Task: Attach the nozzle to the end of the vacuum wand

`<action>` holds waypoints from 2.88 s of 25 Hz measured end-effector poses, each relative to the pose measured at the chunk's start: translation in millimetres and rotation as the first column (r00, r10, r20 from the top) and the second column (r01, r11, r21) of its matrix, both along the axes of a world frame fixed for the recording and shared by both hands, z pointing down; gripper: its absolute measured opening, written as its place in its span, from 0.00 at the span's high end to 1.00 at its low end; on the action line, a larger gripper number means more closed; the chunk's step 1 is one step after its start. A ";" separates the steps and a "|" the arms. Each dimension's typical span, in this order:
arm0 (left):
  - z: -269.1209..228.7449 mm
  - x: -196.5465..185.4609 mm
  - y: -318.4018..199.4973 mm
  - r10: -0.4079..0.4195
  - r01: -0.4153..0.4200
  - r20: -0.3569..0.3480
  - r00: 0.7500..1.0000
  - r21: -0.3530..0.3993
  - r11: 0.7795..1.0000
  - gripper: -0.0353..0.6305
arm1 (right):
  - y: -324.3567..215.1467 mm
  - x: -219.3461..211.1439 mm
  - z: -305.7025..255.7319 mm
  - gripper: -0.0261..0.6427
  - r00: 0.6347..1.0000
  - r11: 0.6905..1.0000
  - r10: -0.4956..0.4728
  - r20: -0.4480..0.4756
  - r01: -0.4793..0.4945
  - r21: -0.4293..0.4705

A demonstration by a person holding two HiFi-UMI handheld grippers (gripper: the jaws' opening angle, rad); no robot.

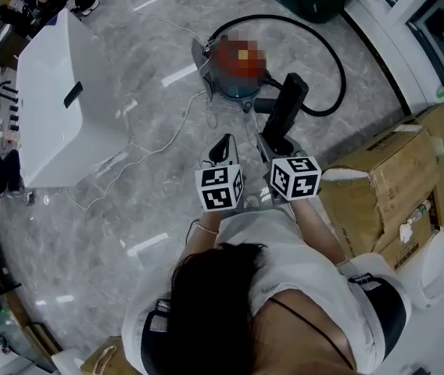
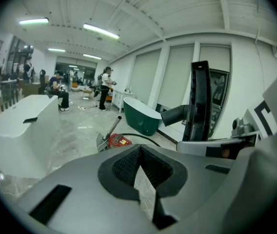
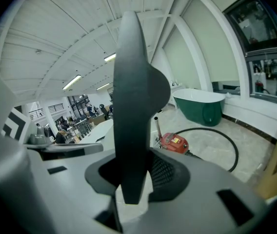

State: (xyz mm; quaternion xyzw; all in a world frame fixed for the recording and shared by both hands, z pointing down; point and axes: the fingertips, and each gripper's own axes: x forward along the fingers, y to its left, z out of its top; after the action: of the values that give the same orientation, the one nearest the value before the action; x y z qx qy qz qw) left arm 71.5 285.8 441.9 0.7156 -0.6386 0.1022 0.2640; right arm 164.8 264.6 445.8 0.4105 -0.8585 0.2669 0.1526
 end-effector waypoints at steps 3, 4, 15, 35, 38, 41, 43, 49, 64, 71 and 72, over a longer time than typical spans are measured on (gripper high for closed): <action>3.8 -5.2 -11.5 0.024 -0.024 0.008 1.000 0.001 1.000 0.94 | -8.7 -9.9 3.4 0.78 1.000 1.000 -0.003 -0.006 0.003 -0.007; 4.8 -7.4 -15.7 0.028 -0.028 0.000 1.000 -0.001 1.000 0.94 | -11.6 -13.7 4.9 0.78 1.000 1.000 -0.006 -0.009 0.005 -0.012; 6.0 -35.3 -71.9 0.064 -0.064 -0.025 0.998 0.014 0.998 0.94 | -58.5 -37.9 4.8 0.78 0.999 0.999 0.037 -0.010 -0.037 -0.012; 18.3 -106.7 -144.6 0.047 -0.047 0.013 0.999 0.023 0.999 0.94 | -116.0 -105.0 14.4 0.78 0.998 0.998 0.047 -0.052 -0.049 -0.041; 16.9 -113.5 -155.7 0.083 -0.084 0.020 0.996 0.028 0.996 0.94 | -125.3 -113.4 14.1 0.78 0.996 0.997 0.073 -0.046 -0.074 -0.027; 16.8 -118.9 -167.9 0.106 -0.106 0.019 0.994 0.031 0.994 0.94 | -137.4 -119.6 14.6 0.78 0.995 0.996 0.088 -0.044 -0.089 -0.022; 19.8 -119.1 -172.5 0.126 -0.126 0.014 0.992 0.022 0.992 0.94 | -142.3 -119.9 14.4 0.78 0.994 0.995 0.101 -0.047 -0.102 -0.022; 18.6 -125.1 -185.6 0.163 -0.164 0.044 0.986 0.018 0.986 0.94 | -153.7 -123.3 14.2 0.78 0.991 0.991 0.128 -0.048 -0.130 -0.030; 24.3 -134.0 -192.3 0.210 -0.211 0.088 0.974 -0.006 0.978 0.94 | -159.6 -131.5 20.0 0.78 0.985 0.985 0.170 -0.030 -0.171 -0.034; 25.8 -133.8 -194.3 0.199 -0.199 0.087 0.976 -0.013 0.980 0.94 | -163.2 -123.0 20.4 0.78 0.982 0.982 0.186 -0.034 -0.187 -0.037; 25.9 -134.0 -195.4 0.196 -0.196 0.089 0.977 -0.013 0.981 0.94 | -164.7 -122.7 20.2 0.78 0.982 0.982 0.185 -0.032 -0.186 -0.035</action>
State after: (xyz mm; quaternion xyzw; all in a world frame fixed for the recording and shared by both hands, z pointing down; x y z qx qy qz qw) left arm -62.5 90.4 467.7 0.7692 -0.5760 0.1610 0.2251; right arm 42.1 99.9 466.0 0.4894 -0.8091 0.2901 0.1471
